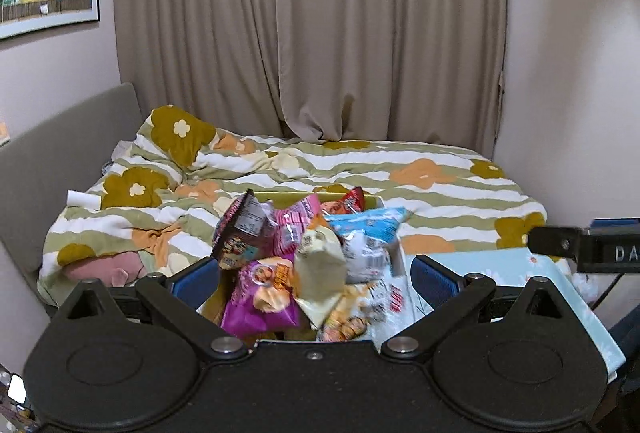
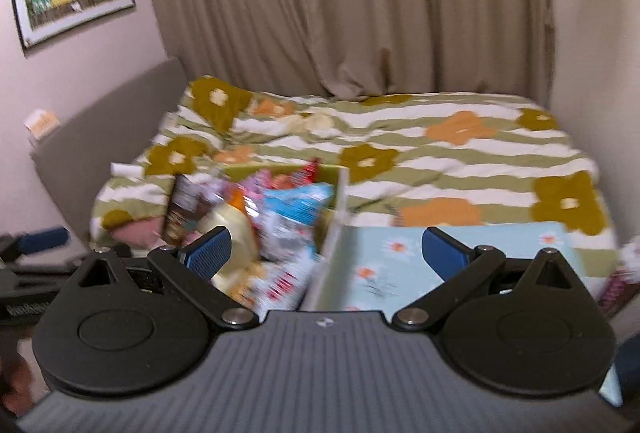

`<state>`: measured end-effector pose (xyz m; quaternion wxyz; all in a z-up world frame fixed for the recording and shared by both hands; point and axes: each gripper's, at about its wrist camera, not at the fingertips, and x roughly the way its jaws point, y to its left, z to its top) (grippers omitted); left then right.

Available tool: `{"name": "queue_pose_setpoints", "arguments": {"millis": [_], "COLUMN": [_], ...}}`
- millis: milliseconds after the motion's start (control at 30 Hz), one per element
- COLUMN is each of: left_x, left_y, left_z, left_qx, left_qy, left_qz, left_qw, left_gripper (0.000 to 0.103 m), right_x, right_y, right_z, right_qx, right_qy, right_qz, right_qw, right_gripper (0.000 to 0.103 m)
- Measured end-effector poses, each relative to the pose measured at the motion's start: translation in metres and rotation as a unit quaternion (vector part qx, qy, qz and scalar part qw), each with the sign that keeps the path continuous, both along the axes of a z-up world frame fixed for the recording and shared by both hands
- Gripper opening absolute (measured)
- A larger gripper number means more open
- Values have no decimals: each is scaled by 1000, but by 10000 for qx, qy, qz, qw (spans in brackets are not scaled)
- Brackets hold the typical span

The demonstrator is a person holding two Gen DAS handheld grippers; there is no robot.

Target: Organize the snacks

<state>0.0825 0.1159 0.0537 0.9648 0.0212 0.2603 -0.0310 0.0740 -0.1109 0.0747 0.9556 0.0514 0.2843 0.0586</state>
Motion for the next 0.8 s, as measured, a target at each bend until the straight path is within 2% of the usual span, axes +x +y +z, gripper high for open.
{"name": "queue_pose_setpoints", "arguments": {"millis": [133,400,800], "left_x": [-17,-42,-48], "left_y": [-14,-30,-44], "left_z": [-4,-25,-36], "left_qx": [89,119,298], "left_qy": [18,227,268], "left_qz": [-66,-167,-256], "left_qw": [9999,9995,9989], "left_gripper": [103,103,103], "right_x": [-25,-62,-71], "right_y": [-16,-42,-60], "right_z": [-11,-42,-56], "right_qx": [-264,-255,-280], "right_qy": [179,554,739], "right_qz": [-201,-527,-762], "right_qw": [9993,9967,9940], "right_gripper": [103,103,103]}}
